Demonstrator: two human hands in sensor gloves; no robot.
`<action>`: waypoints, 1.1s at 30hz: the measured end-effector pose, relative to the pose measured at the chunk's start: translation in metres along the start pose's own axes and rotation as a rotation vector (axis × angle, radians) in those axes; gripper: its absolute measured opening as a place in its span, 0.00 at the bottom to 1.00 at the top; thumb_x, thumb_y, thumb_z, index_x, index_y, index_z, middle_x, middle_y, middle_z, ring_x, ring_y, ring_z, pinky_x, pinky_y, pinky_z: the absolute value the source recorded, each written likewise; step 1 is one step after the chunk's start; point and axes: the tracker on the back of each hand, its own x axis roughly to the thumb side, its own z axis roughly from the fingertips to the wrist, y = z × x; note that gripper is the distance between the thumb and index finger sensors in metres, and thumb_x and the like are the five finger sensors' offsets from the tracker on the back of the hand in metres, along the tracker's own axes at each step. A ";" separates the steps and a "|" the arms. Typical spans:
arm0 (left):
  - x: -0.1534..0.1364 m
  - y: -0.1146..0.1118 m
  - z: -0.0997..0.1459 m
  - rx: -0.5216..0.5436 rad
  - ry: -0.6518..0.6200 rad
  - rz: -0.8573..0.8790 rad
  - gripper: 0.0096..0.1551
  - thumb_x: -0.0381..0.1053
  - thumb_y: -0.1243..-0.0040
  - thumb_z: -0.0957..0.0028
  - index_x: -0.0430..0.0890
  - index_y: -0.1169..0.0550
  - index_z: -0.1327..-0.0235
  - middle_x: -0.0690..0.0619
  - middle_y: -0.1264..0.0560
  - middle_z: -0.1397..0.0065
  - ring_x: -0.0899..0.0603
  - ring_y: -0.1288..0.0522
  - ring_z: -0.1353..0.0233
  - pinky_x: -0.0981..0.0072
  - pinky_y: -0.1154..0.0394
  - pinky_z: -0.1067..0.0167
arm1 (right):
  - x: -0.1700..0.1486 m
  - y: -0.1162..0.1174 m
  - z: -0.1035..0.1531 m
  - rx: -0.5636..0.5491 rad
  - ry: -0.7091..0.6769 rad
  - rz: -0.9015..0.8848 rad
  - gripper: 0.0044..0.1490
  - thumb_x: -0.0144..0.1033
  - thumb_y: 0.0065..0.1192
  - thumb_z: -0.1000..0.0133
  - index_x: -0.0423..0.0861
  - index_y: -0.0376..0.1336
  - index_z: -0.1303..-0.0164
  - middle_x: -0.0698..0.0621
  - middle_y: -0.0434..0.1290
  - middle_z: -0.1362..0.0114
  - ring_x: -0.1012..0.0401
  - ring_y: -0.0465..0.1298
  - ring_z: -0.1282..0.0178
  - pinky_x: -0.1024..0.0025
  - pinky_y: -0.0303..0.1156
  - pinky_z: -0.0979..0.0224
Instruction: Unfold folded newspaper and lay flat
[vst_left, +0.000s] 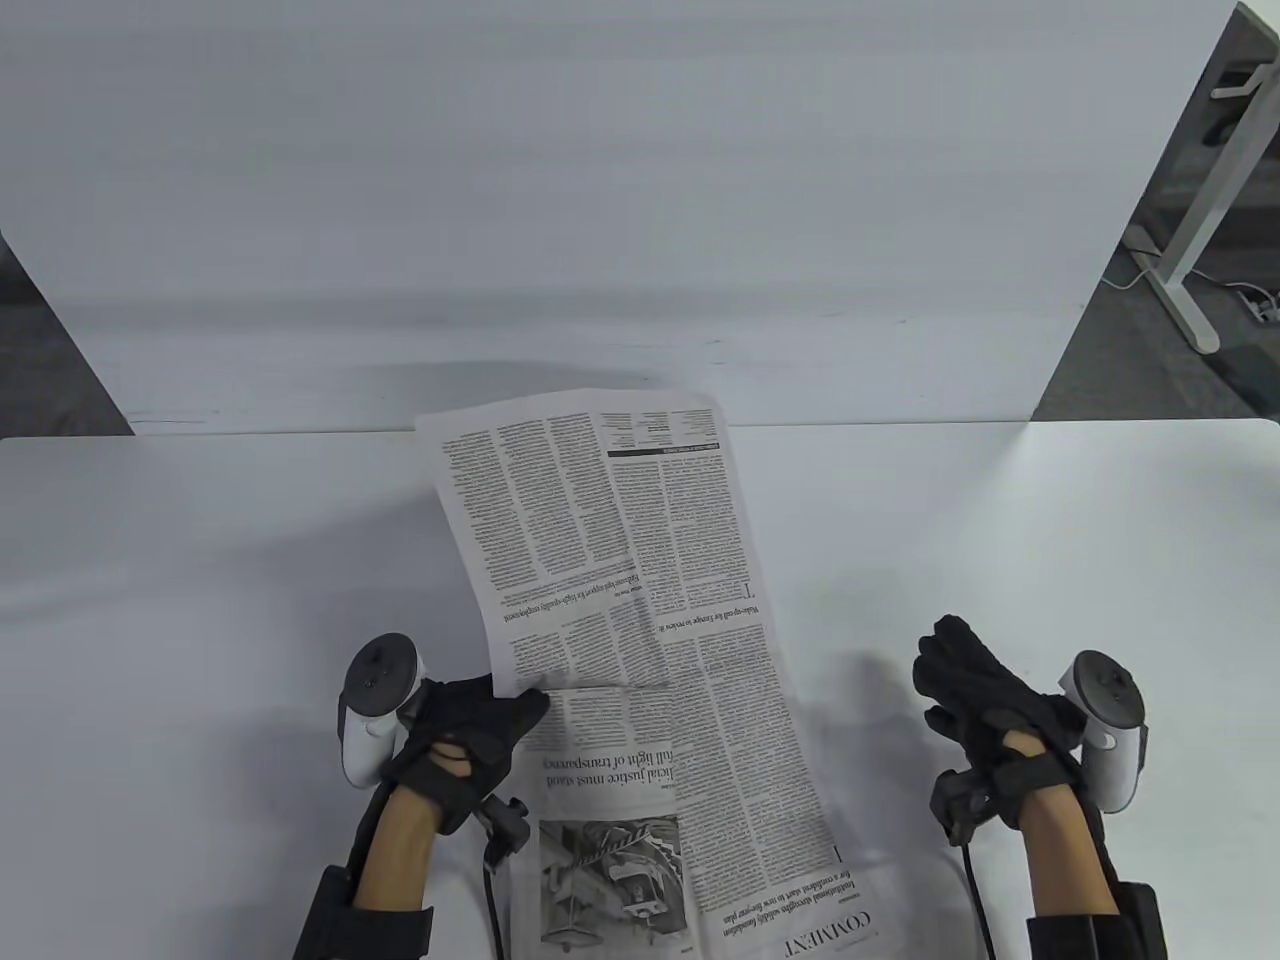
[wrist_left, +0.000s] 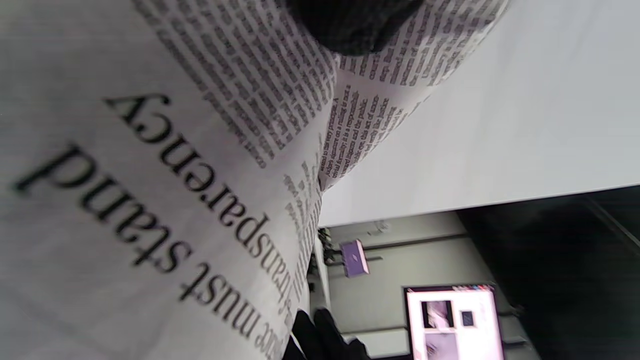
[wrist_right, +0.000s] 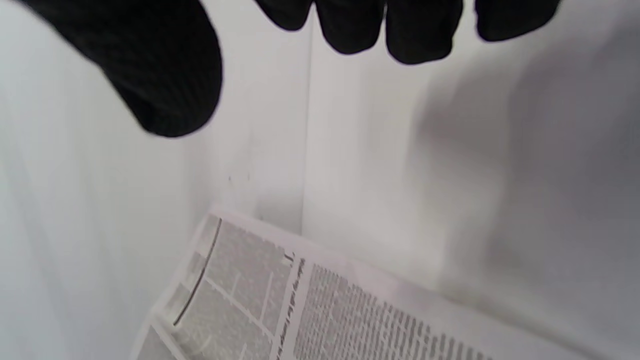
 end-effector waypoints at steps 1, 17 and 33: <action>0.001 -0.001 -0.001 -0.011 -0.012 0.010 0.29 0.35 0.43 0.51 0.56 0.19 0.37 0.39 0.23 0.30 0.32 0.16 0.40 0.37 0.29 0.38 | 0.000 0.001 -0.001 0.011 0.000 -0.004 0.61 0.50 0.75 0.52 0.41 0.43 0.20 0.30 0.49 0.16 0.27 0.55 0.21 0.27 0.56 0.29; 0.026 -0.050 -0.012 -0.347 -0.169 0.198 0.29 0.35 0.43 0.50 0.59 0.18 0.38 0.43 0.22 0.29 0.33 0.17 0.38 0.37 0.30 0.36 | -0.028 0.061 -0.020 0.627 0.102 -0.253 0.67 0.55 0.76 0.51 0.41 0.37 0.20 0.34 0.57 0.17 0.29 0.58 0.22 0.29 0.61 0.31; -0.002 -0.018 -0.005 -0.116 0.075 0.103 0.28 0.39 0.40 0.50 0.48 0.22 0.34 0.39 0.17 0.37 0.34 0.11 0.50 0.41 0.24 0.45 | -0.008 0.055 -0.014 0.610 -0.016 -0.289 0.31 0.34 0.62 0.45 0.40 0.64 0.31 0.37 0.79 0.34 0.40 0.83 0.41 0.46 0.79 0.42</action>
